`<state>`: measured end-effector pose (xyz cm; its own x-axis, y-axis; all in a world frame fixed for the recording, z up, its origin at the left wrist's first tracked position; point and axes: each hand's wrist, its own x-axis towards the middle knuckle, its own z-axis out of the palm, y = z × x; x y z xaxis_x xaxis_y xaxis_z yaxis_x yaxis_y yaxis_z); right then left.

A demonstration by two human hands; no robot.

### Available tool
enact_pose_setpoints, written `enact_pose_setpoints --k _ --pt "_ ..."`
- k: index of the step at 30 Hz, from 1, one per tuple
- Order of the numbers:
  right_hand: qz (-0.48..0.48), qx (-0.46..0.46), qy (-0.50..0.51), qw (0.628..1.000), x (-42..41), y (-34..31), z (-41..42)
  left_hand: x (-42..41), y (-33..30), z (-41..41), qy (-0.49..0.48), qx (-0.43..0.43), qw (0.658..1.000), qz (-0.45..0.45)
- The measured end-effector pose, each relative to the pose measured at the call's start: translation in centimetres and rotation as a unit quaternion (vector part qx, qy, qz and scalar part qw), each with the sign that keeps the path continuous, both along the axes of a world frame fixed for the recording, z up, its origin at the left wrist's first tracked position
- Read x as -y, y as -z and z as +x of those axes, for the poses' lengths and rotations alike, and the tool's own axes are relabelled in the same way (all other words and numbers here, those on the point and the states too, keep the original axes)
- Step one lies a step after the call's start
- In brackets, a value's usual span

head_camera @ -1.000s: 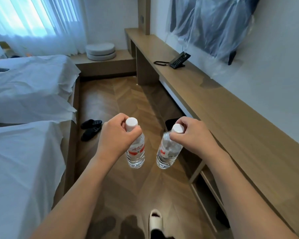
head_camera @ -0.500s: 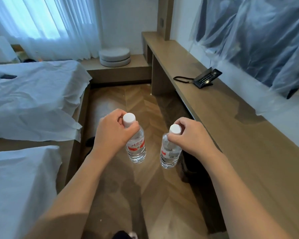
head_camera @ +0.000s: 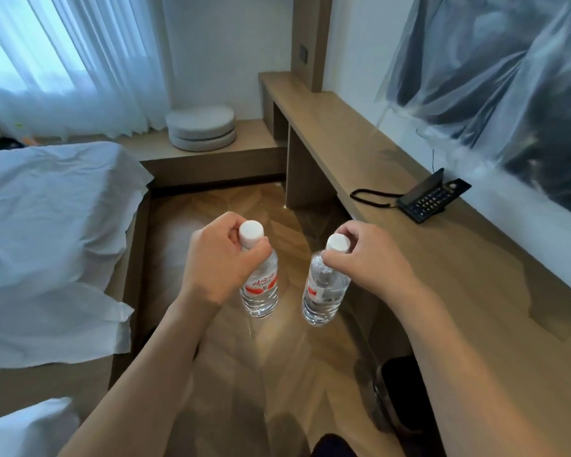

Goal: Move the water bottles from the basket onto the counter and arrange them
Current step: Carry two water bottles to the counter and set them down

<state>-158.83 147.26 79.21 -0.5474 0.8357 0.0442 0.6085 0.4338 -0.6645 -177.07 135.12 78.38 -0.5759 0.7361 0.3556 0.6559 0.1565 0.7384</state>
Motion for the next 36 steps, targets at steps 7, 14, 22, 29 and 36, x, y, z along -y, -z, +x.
enact_pose_setpoints --k 7,14,22,29,36 --pt "-0.004 -0.016 0.005 1.0 -13.3 1.5 -11.5 -13.2 1.0 -11.6 -0.016 -0.02 1.0 -0.005" --pt "0.003 -0.011 -0.02 1.0 -27.4 1.4 -22.4 -26.1 -0.3 -21.8 -0.049 -0.006 0.999 -0.022" --pt "0.0 -0.004 -0.014 1.0 -41.1 1.7 -35.4 -39.7 -0.4 -35.3 -0.068 0.025 0.997 -0.003" --pt "-0.006 0.01 0.008 1.0 -52.2 2.5 -48.4 -51.6 0.8 -48.7 -0.022 0.005 0.999 -0.023" --pt "-0.015 -0.001 0.033 0.999 -62.7 2.3 -59.3 -63.7 0.3 -60.6 0.009 0.024 1.0 -0.012"
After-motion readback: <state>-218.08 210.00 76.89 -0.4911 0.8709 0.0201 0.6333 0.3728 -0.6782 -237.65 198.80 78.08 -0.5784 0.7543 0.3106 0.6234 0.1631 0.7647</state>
